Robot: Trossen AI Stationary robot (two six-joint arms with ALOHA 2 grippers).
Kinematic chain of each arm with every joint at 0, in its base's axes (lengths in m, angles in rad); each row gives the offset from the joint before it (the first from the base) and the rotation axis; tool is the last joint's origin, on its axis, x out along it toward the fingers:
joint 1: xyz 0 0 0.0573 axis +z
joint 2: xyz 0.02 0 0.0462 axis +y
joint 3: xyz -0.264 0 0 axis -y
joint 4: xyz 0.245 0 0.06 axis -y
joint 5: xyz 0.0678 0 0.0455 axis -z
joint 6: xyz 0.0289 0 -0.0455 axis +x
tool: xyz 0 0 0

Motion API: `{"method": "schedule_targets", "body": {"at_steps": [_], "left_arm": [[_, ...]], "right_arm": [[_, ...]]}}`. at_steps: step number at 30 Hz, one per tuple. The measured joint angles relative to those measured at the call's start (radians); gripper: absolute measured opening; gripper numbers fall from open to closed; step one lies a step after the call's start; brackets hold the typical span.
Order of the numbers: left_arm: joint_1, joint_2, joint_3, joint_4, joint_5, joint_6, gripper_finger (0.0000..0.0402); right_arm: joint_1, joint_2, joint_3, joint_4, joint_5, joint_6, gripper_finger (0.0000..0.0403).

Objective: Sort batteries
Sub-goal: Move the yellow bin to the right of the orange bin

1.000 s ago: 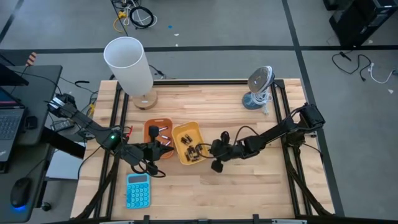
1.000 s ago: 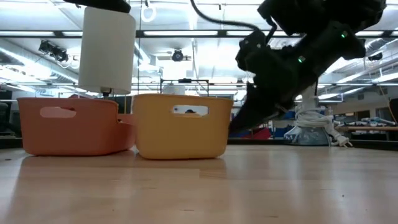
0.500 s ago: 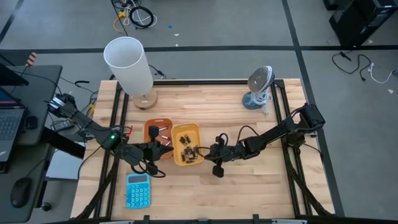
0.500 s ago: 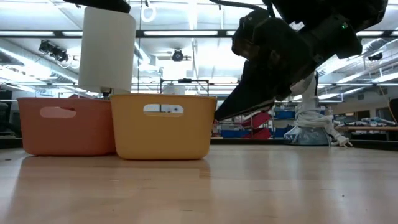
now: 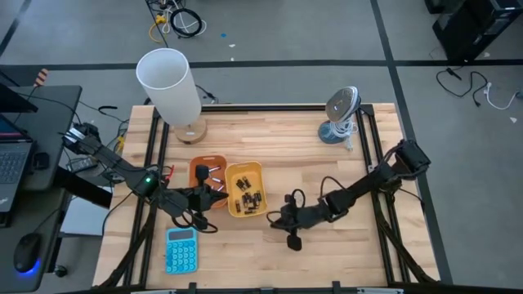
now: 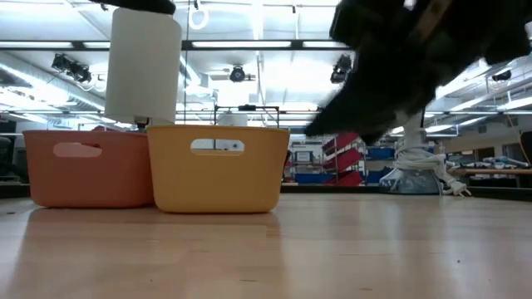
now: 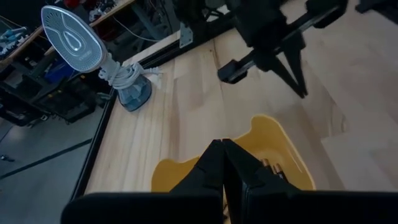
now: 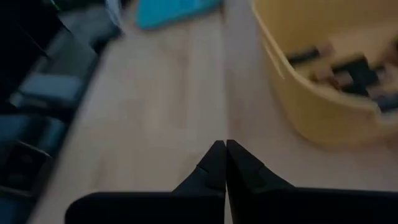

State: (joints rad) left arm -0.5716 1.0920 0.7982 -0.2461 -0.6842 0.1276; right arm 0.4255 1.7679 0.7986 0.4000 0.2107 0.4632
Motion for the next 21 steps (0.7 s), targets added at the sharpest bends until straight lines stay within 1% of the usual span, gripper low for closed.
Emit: {"method": "schedule_targets", "body": {"at_steps": [2,5,9,13,18,21], "left_arm": [[0.004,0.006,0.0,0.018,0.0,0.0,0.0],[0.007,0.026,0.0,0.024,0.0,0.0,0.0],[0.007,0.046,0.0,0.038,0.0,-0.005,0.0],[0.003,0.051,0.0,0.041,0.0,-0.023,0.0],[0.001,0.051,0.0,0.041,0.0,-0.027,0.0],[0.0,0.051,0.0,0.041,-0.021,-0.026,0.0]], "right_arm": [[0.015,0.0,0.01,0.029,0.043,-0.003,0.0],[0.025,0.016,0.052,0.026,0.127,-0.043,0.0],[0.022,0.09,0.162,-0.008,0.147,-0.132,0.0],[0.01,0.145,0.295,-0.191,0.15,-0.159,0.0],[-0.006,0.175,0.444,-0.411,0.16,-0.206,0.0],[-0.009,0.186,0.521,-0.515,0.163,-0.233,0.0]]}}
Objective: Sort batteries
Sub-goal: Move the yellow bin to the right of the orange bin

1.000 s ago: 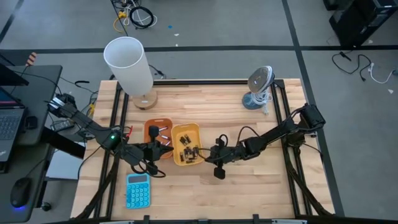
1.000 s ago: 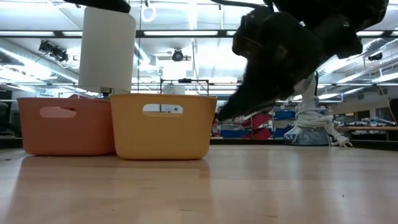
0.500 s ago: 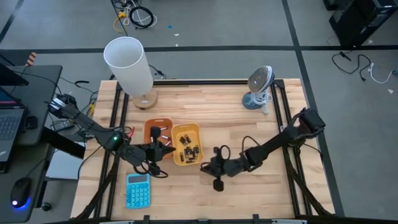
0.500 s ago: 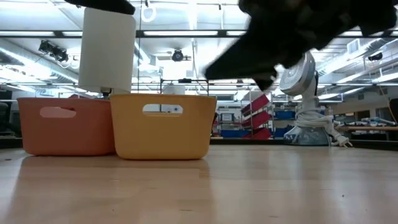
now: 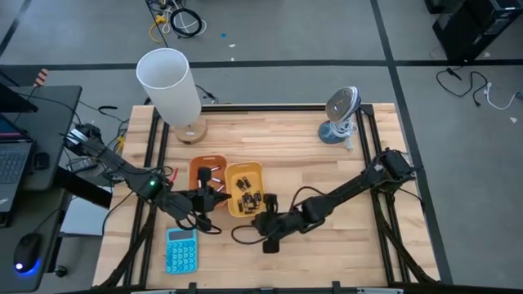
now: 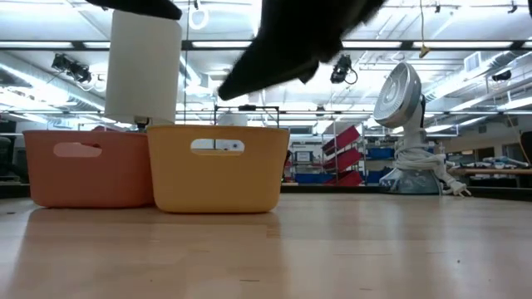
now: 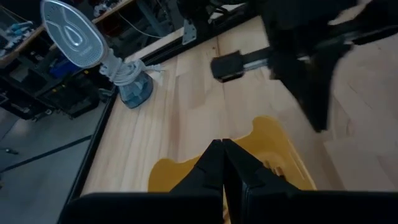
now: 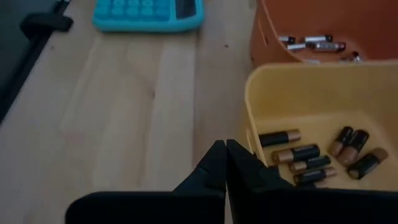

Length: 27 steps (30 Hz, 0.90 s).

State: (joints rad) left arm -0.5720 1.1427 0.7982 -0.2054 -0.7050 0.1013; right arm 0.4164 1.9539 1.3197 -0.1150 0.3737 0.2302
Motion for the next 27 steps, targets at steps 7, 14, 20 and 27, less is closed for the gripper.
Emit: {"method": "schedule_targets", "body": {"at_steps": [7,14,20,27], "left_arm": [[-0.007,-0.012,0.0,0.006,-0.026,-0.003,0.0],[-0.017,-0.014,0.001,0.005,-0.044,-0.007,0.0],[-0.02,-0.014,0.0,0.001,-0.048,-0.008,0.0],[-0.019,-0.015,0.0,-0.002,-0.049,-0.007,0.0]], "right_arm": [[-0.021,0.071,0.101,-0.087,0.0,-0.039,0.0],[-0.049,0.122,0.128,-0.073,0.0,-0.051,0.0],[-0.071,0.122,0.128,-0.058,0.0,-0.048,0.0],[-0.101,0.123,0.128,-0.043,-0.001,-0.048,0.0]]}}
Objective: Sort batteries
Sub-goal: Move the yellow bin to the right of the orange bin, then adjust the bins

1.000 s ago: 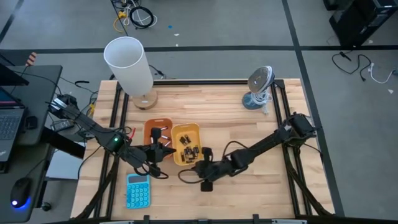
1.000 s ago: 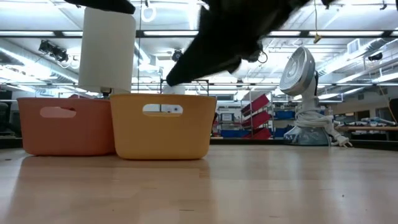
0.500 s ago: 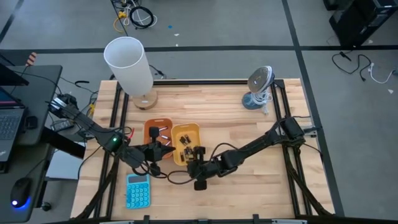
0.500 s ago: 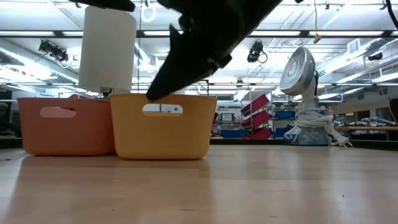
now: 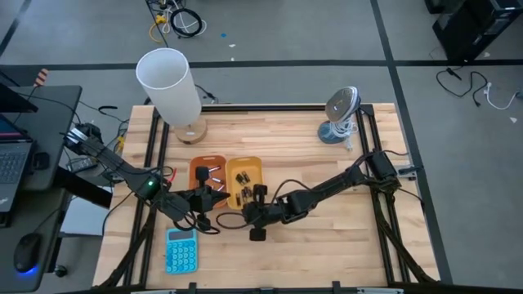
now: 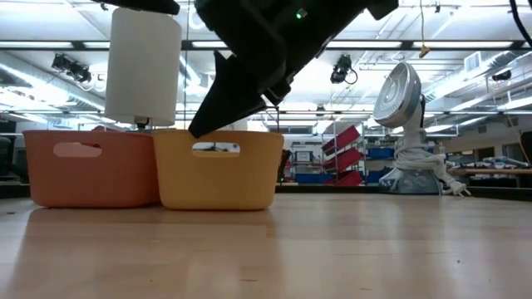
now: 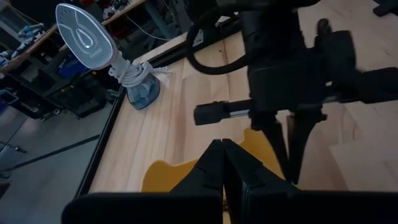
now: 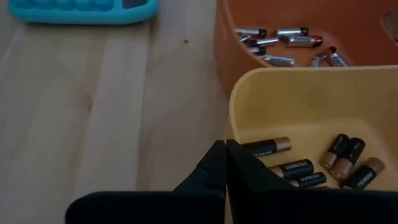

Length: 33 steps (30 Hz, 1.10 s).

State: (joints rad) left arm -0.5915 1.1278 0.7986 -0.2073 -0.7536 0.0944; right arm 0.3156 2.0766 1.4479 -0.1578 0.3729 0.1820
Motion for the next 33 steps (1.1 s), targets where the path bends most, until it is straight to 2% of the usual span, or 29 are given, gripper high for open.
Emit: {"method": "schedule_targets", "body": {"at_steps": [16,22,33], "left_arm": [[0.0,0.0,0.0,-0.003,0.0,0.002,0.0],[-0.016,0.0,0.0,-0.011,0.001,0.001,0.0],[-0.091,0.0,0.0,-0.011,0.002,-0.005,0.0]], "right_arm": [[-0.028,-0.007,0.0,-0.004,-0.039,-0.044,0.0],[0.021,-0.085,0.0,-0.033,-0.087,-0.051,0.0],[0.057,-0.246,0.0,-0.092,-0.08,-0.138,0.0]]}}
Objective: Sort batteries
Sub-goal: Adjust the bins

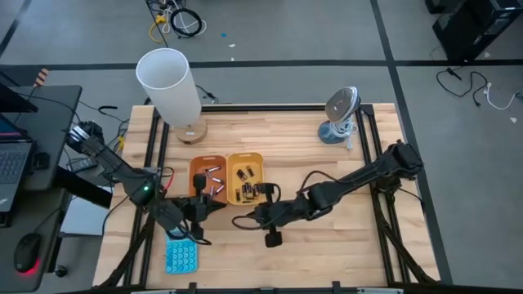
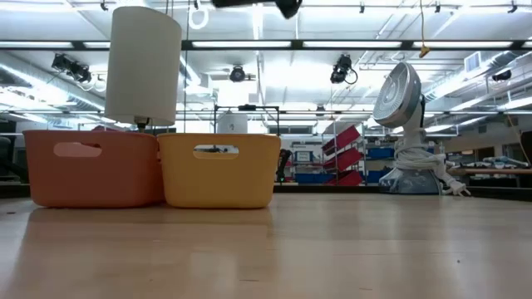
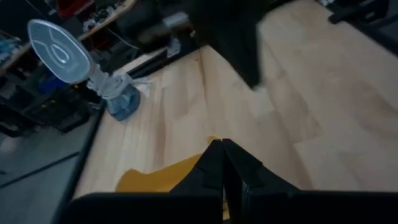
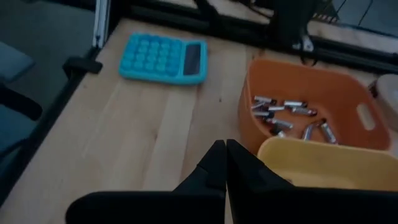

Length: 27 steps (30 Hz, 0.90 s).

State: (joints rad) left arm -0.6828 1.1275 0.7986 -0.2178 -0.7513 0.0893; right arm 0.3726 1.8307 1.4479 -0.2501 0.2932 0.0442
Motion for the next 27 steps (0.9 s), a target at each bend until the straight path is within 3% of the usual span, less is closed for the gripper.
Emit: {"method": "schedule_targets", "body": {"at_steps": [3,7,10,14,18,22,27], "left_arm": [[-0.032,-0.01,0.0,-0.075,0.001,-0.088,0.0],[-0.056,-0.032,0.0,-0.287,-0.008,-0.314,0.0],[-0.059,-0.045,0.0,-0.477,-0.02,-0.515,0.0],[-0.057,-0.049,0.0,-0.728,-0.025,-0.771,0.0],[-0.057,-0.05,0.0,-0.918,0.001,-0.977,0.0],[-0.057,-0.05,0.0,-1.003,0.082,-1.07,0.0],[-0.057,-0.05,0.0,-1.075,0.186,-1.17,0.0]], "right_arm": [[-0.01,-0.039,0.0,-0.067,0.045,0.024,0.0],[-0.028,-0.07,0.0,-0.302,0.183,0.143,0.0],[-0.063,-0.071,0.0,-0.474,0.2,0.277,0.0],[-0.132,-0.068,-0.074,-0.532,0.174,0.382,0.0],[-0.198,-0.065,-0.208,-0.42,0.115,0.389,0.0],[-0.256,-0.064,-0.368,-0.118,0.014,0.332,0.0],[-0.296,-0.065,-0.507,0.184,-0.038,0.304,0.0]]}}
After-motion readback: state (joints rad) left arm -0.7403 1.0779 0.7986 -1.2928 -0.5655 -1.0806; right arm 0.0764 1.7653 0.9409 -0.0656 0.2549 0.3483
